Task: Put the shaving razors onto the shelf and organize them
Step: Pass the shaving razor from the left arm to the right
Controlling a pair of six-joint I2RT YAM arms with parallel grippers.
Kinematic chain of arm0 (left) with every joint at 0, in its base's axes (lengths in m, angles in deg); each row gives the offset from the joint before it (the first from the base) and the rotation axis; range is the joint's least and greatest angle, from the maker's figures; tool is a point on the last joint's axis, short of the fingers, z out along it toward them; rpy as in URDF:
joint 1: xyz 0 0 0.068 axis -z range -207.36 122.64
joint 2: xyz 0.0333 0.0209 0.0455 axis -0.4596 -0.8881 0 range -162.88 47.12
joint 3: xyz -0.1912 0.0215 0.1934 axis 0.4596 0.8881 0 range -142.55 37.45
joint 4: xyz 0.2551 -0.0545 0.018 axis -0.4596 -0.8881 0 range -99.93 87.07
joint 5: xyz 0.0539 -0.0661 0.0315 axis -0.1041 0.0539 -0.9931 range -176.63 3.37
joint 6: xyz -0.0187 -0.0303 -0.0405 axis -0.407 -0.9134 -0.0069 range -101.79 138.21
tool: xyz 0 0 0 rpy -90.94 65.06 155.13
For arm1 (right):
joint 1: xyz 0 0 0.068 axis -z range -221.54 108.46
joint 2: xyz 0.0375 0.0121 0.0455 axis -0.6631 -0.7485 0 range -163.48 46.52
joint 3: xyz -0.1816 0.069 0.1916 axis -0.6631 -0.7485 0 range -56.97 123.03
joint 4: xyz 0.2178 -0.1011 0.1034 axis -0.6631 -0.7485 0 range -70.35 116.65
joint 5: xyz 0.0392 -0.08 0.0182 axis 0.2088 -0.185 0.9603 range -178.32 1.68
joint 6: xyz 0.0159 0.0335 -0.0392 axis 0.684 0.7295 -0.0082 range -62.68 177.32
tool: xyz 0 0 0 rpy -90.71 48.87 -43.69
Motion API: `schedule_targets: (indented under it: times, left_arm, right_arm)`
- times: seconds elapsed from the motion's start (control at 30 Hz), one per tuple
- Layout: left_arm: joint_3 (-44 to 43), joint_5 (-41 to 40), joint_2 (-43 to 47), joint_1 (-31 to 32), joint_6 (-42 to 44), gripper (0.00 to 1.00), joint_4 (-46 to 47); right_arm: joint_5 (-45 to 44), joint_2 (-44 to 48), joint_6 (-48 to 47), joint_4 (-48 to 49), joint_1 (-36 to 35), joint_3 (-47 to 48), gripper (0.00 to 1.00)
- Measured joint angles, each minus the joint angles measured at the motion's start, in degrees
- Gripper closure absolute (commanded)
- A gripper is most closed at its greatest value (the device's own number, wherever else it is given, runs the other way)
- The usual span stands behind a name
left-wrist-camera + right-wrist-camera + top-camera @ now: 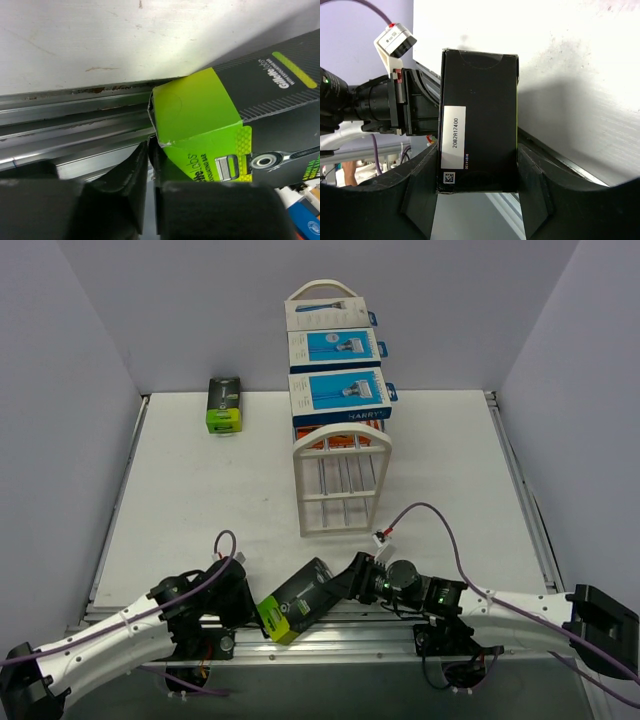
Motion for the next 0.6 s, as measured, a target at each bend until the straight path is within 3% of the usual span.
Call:
schedule_targets:
  times: [0.07, 0.23, 0.33, 0.6]
  left_arm:
    - [0.0, -0.7, 1.0, 0.0, 0.1, 0.71, -0.6]
    - [-0.6, -3.3, 4.1, 0.0, 0.5, 0.46, -1.0]
    - [-2.1, -5.2, 4.8, -0.3, 1.5, 0.38, -1.6]
    - [-8.1, -6.8, 0.2, -3.8, 6.7, 0.36, 0.2]
  right_arm:
    - [0.9, 0.9, -1.1, -2.8, 1.2, 1.4, 1.0]
    - [4.2, 4.7, -4.3, -11.1, 5.9, 4.6, 1.0]
    - [6.1, 7.0, -6.8, -17.8, 8.7, 7.3, 1.0]
    - [5.0, 8.3, -13.6, -35.2, 11.3, 17.5, 1.0]
